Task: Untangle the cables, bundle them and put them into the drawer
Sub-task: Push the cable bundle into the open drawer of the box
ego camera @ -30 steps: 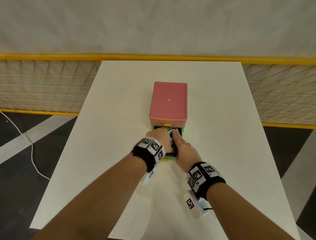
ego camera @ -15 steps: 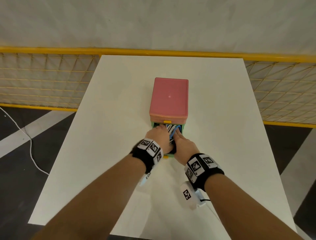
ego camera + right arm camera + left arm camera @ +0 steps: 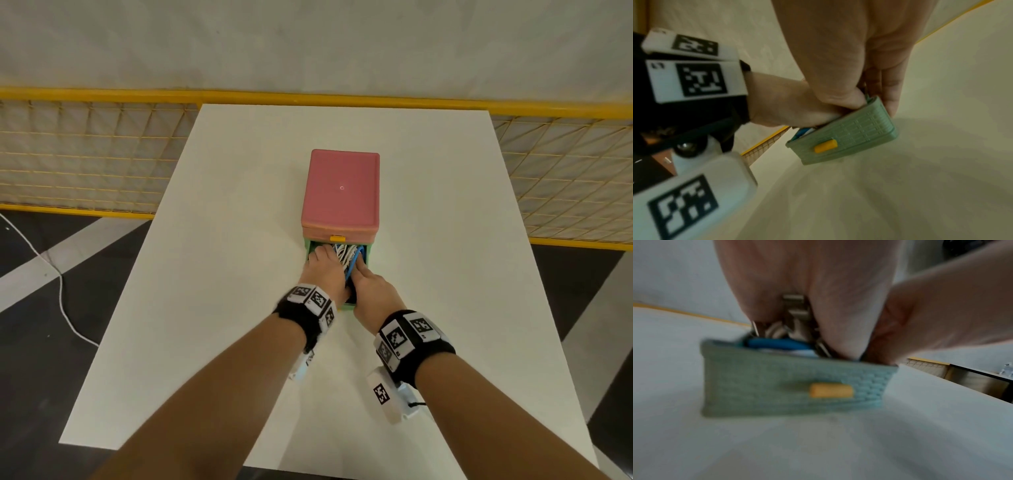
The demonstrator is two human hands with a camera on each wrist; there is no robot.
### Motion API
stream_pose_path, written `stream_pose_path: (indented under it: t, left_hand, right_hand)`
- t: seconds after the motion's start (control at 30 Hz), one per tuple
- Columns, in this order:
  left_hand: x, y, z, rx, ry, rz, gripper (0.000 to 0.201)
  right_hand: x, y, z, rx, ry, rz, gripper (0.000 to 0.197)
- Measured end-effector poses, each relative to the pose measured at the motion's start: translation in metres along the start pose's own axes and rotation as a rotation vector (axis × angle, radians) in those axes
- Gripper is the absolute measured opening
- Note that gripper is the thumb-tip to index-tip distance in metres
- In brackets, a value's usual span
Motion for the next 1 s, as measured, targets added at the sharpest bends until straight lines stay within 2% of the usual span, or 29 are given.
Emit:
stream_pose_path:
  t: [0.03,0.07,0.17,0.27,0.3,0.33,0.37,0.43,0.5,0.6,0.67,0.77,0.8,0.87,0.97,1.0]
  left_hand:
    - [-0.002,0.000,-0.001,-0.037,-0.048,0.051,0.069]
    - [-0.002,-0.002,-0.001,-0.044,-0.083,0.043,0.066]
    - [-0.010,0.002,0.002,0.003,-0.068,0.004,0.062]
    - [-0.004,0.002,0.000,-0.040,-0.084,-0.036,0.079]
    - [-0.005,0.005,0.000,-0.031,-0.062,-0.035,0.081]
    - [-0.007,0.004,0.000,0.006,-0.012,0.004,0.083]
    - [-0.006,0.004,-0.002,0.052,0.013,-0.009,0.087]
    - [0.002,0.005,-0.009,0.211,0.052,-0.092,0.101]
    - [0.015,-0.001,-0.016,0.458,0.080,-0.168,0.105]
    - [0.031,-0.023,-0.026,0.576,0.175,-0.063,0.075]
    - [0.040,-0.032,-0.030,0.502,0.206,0.054,0.050]
    - [0.046,-0.028,-0.025,0.443,0.207,0.138,0.012]
    - [0.047,-0.031,-0.023,0.392,0.203,0.188,0.011]
    - [0.047,-0.028,-0.019,0.326,0.228,0.241,0.026]
    - [0.053,-0.030,-0.015,0.389,0.252,0.230,0.006]
    - [0.055,-0.035,-0.009,0.329,0.322,0.271,0.014]
  right_hand:
    - [-0.001,-0.001,0.000,0.001,-0.004,0.011,0.070]
    - [-0.001,-0.002,0.000,-0.008,0.001,0.020,0.067]
    - [0.003,-0.008,0.002,-0.087,0.014,0.081,0.051]
    - [0.020,-0.023,0.008,-0.261,0.056,0.279,0.027]
    - [0.029,-0.033,0.006,-0.260,0.037,0.392,0.029]
    - [0.035,-0.041,0.000,-0.185,-0.014,0.481,0.039]
    - [0.036,-0.040,-0.007,-0.092,-0.093,0.508,0.054]
    - [0.028,-0.025,-0.017,0.038,-0.207,0.382,0.074]
    - [0.023,-0.011,-0.015,0.088,-0.218,0.247,0.076]
    - [0.031,-0.009,-0.012,0.271,-0.262,0.316,0.073]
    - [0.035,-0.009,-0.011,0.370,-0.267,0.365,0.068]
    - [0.039,-0.014,-0.015,0.402,-0.264,0.399,0.057]
    - [0.039,-0.017,-0.017,0.409,-0.273,0.422,0.053]
    - [0.037,-0.022,-0.019,0.442,-0.266,0.448,0.044]
    - [0.030,-0.029,-0.021,0.490,-0.273,0.480,0.027]
    - [0.028,-0.032,-0.022,0.482,-0.285,0.480,0.019]
Point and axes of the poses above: each hand's wrist, its own x-axis away from the middle knuckle, its own y-axis out of the palm, z = x × y, the point moved 10 cm from there along -x, towards the middle knuckle, and after that the axes turned 2 degrees about y, right-handed, at the moved point
